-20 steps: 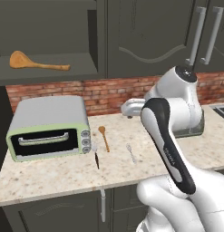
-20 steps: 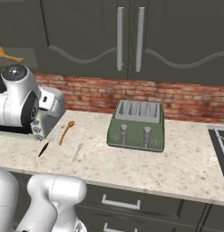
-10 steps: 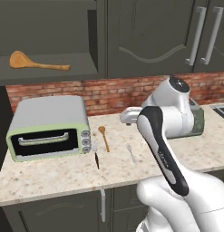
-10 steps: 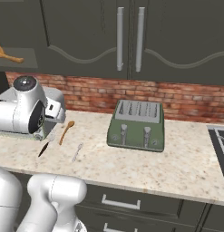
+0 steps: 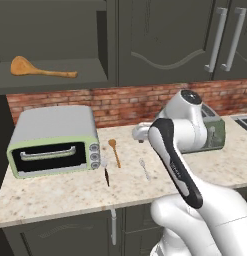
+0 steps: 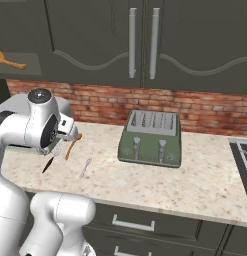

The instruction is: Organize the utensils by type. Pick up the wooden spoons from the counter and place them in the open cabinet. Then pick up the metallic utensils from the counter and place them in the open drawer.

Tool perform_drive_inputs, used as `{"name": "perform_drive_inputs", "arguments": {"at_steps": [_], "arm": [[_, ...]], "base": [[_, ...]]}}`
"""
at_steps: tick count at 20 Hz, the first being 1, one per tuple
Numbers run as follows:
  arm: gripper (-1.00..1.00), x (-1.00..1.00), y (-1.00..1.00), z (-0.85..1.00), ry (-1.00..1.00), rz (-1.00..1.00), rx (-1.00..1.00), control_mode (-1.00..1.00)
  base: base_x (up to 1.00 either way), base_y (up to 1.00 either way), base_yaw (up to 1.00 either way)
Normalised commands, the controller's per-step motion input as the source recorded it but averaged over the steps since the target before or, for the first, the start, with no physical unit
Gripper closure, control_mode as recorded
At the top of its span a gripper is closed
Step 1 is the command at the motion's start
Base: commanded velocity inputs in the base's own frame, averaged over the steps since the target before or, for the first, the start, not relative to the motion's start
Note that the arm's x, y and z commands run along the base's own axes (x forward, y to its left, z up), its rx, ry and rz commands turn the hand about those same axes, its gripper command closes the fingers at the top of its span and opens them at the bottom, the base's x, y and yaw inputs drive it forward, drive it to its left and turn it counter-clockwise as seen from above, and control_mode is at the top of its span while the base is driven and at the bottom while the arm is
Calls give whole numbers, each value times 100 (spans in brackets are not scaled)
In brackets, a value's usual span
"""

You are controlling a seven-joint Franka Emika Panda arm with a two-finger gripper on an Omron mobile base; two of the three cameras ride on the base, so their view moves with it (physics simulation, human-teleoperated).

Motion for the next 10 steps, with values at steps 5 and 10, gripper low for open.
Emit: {"name": "perform_drive_inputs", "arguments": {"at_steps": [5, 10], "arm": [[-100, 17, -3, -30, 5, 0, 0, -100], [-100, 21, 0, -35, 3, 0, 0, -100]], "base": [[0, 0, 0], [0, 0, 0]]}}
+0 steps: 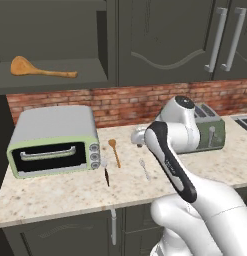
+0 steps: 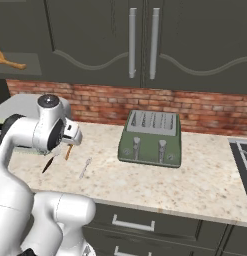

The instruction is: Organize the utensils by type. Pick up the wooden spoons from the counter and place them in the open cabinet. Then pick up the metallic utensils from the counter and place them in the open drawer.

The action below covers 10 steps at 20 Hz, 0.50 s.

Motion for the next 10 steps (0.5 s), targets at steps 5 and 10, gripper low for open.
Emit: {"name": "perform_drive_inputs", "arguments": {"at_steps": [5, 10], "arm": [[-100, 31, 0, -34, 1, 0, 0, -100], [-100, 39, 1, -35, 3, 1, 0, -100]], "base": [[0, 0, 0], [0, 0, 0]]}}
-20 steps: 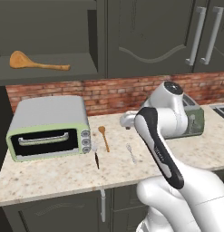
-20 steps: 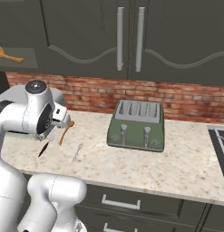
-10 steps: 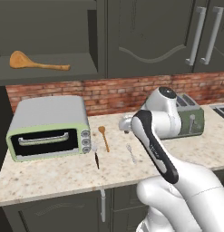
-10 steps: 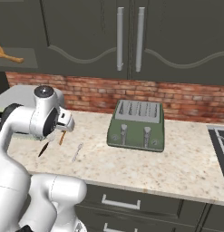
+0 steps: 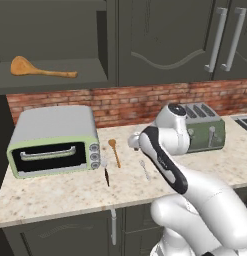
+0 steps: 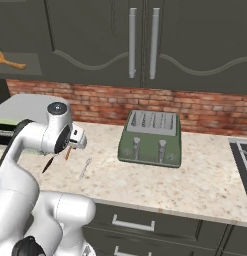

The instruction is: Organize the utensils by type. Pick up the wooden spoons from the counter and place them in the open cabinet. Then pick up the metallic utensils from the counter and place them in the open drawer.

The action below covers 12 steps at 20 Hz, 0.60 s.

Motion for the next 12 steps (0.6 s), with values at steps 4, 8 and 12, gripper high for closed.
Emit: {"name": "perform_drive_inputs", "arguments": {"at_steps": [4, 8, 12], "arm": [[-100, 42, 11, -36, 10, 3, -2, -100], [-100, 47, 16, -31, 9, 2, -1, -100], [-100, 39, 18, -17, 9, 3, 0, -100]], "base": [[0, 0, 0], [0, 0, 0], [0, 0, 0]]}}
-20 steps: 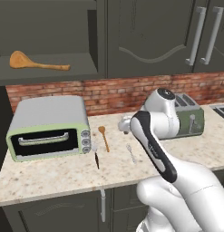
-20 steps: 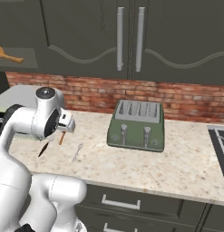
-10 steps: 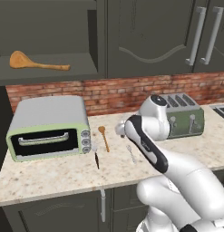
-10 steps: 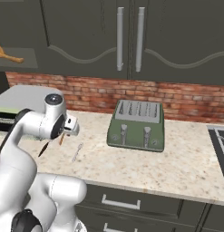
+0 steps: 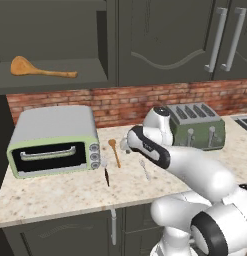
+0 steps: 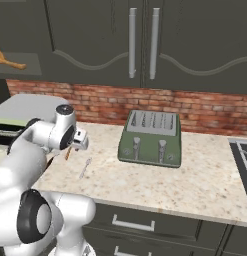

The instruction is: Organize the utensils by type. Pick up the wooden spoons from the counter and place them in the open cabinet. Then pick up the metallic utensils from the counter and place them in the open drawer.

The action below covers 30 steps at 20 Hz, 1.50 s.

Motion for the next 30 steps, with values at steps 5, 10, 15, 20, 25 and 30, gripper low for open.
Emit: {"name": "perform_drive_inputs", "arguments": {"at_steps": [5, 10, 15, 20, 25, 30], "arm": [[-100, 34, 17, -14, 8, 5, 0, -100], [-100, 25, 17, -24, 1, 5, 0, -100], [-100, 6, 14, -26, 0, 5, 0, -100], [-100, 3, 4, -20, 0, 4, 0, -100], [-100, 2, 0, -13, 0, 3, 0, -100], [-100, 0, 5, -21, 0, 4, 0, -100]], "base": [[0, 0, 0], [0, 0, 0], [0, 0, 0], [0, 0, 0], [0, 0, 0], [0, 0, 0]]}}
